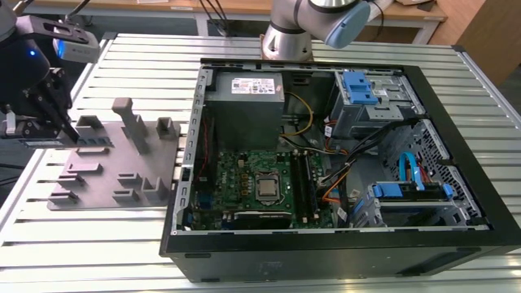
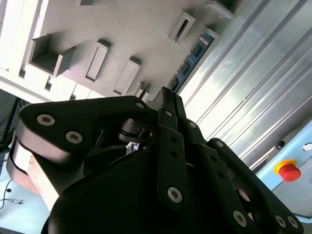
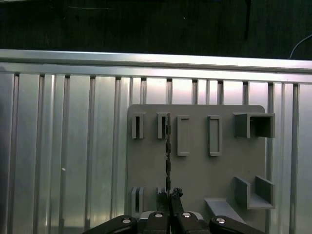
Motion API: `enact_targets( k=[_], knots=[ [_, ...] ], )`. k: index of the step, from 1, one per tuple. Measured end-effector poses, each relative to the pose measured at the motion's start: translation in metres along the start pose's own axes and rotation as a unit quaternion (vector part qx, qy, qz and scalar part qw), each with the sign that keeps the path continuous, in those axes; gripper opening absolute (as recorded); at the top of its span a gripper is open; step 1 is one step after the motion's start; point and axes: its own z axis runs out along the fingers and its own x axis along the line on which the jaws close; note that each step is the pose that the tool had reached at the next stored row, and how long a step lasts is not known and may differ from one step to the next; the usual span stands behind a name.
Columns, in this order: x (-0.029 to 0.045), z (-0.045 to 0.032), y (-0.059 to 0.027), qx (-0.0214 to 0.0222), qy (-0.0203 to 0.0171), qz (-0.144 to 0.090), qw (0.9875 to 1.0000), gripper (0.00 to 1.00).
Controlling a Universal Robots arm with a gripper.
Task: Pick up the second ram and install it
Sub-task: 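Pick up the second ram and move it above second insertion slot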
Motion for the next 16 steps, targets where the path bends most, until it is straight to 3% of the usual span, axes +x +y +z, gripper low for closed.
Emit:
enact_targets(
  k=[16],
  knots=[
    [-0.0003,-0.0276,0.0001,-0.0001,0.0001,0.0,1.0,0.13]
  ],
)
